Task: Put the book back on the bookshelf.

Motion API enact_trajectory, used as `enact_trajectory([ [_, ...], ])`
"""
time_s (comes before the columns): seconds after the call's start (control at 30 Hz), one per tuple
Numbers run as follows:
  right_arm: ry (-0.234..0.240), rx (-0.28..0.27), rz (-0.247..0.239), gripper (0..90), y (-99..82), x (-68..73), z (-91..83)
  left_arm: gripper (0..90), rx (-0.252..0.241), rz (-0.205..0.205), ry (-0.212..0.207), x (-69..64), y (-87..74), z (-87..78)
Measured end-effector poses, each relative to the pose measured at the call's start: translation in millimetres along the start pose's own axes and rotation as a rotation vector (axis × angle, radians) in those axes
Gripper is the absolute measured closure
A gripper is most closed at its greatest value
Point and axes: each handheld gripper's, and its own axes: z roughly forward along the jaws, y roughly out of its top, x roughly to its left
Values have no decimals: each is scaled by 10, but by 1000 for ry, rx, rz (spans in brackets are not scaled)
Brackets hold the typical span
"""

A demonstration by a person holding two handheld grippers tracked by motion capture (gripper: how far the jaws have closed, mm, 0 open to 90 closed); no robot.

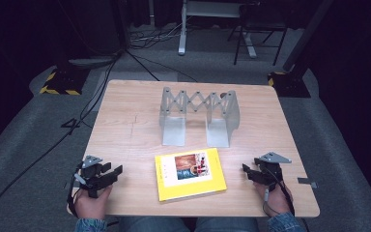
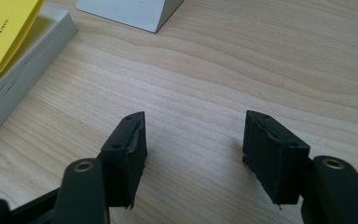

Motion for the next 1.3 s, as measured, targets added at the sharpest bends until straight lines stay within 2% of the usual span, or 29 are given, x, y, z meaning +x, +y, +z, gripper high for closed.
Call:
enact_trajectory([
  [0.03, 1, -1, -3, 395, 0, -1, 1, 493, -19, -19, -17, -20, 4, -25],
  [0.07, 1, -1, -3, 395, 0, -1, 1, 511, -19, -19, -17, -20, 4, -25],
  [0.1, 3, 0, -4, 389, 0, 0, 1, 514, -66, -48, -69, -61, 12, -85],
  [0.13, 3, 1, -5, 387, 0, 0, 1, 515, -87, -56, -93, -84, 22, -110],
  [0.2, 3, 1, -5, 387, 0, 1, 1, 514, -122, -82, -165, -154, 58, -159],
  [0.23, 4, 1, -6, 386, 0, 1, 1, 509, -118, -85, -183, -195, 71, -157],
  [0.3, 4, 2, -7, 377, 1, 3, 1, 488, -86, -68, -183, -271, 79, -112],
  [0.33, 4, 3, -8, 374, 1, 3, 1, 487, -86, -68, -183, -271, 79, -112],
  [0.37, 2, 3, -7, 373, 1, 4, 1, 487, -48, -51, -179, -331, 83, -52],
  [0.4, 2, 3, -6, 373, 1, 5, 1, 486, -48, -51, -179, -331, 83, -52],
  [0.43, -1, 4, -2, 373, 0, 9, 0, 480, -19, -51, -199, -392, 89, 10],
  [0.47, -1, 4, -2, 373, 0, 9, 0, 475, -19, -51, -199, -392, 89, 10],
  [0.5, -4, 2, -2, 373, -1, 12, 0, 474, 18, -39, -231, -466, 98, 89],
  [0.53, -5, 3, -1, 373, -1, 13, 0, 473, 40, -37, -245, -507, 102, 129],
  [0.57, -5, 3, -1, 373, -1, 13, 0, 467, 40, -37, -245, -507, 102, 129],
  [0.63, -6, 3, -1, 372, -1, 14, -1, 463, 90, -35, -282, -624, 118, 257],
  [0.67, -6, 3, -1, 372, -1, 14, -1, 457, 90, -35, -282, -624, 118, 257],
  [0.7, -6, 3, -1, 370, -2, 16, -2, 453, 122, -29, -296, -693, 125, 337],
  [0.77, -6, 4, 0, 370, -2, 16, -2, 441, 154, -13, -302, -753, 132, 408],
  [0.8, -6, 4, 0, 370, -2, 16, -2, 436, 154, -13, -302, -753, 132, 408],
  [0.9, -6, 4, -1, 365, -2, 17, -2, 418, 202, -19, -312, -814, 149, 516],
  [1.0, -6, 4, 3, 367, -5, 26, -5, 410, 223, -13, -307, -848, 154, 567],
  [1.03, 8, 3, -4, 415, -13, 75, -23, 408, 237, -6, -297, -870, 153, 593],
  [1.1, 18, 7, -9, 433, -11, 109, -30, 407, 245, 0, -286, -885, 151, 609],
  [1.13, 34, 21, -22, 448, 3, 155, -36, 406, 251, 10, -274, -902, 149, 627],
  [1.17, 81, 43, -16, 454, 46, 238, -31, 402, 257, 24, -273, -910, 150, 634],
  [1.23, 97, 49, -7, 453, 64, 279, -22, 402, 253, 32, -259, -941, 154, 647],
  [1.3, 114, 62, -49, 458, 106, 424, 15, 402, 246, 49, -257, -969, 151, 661],
])
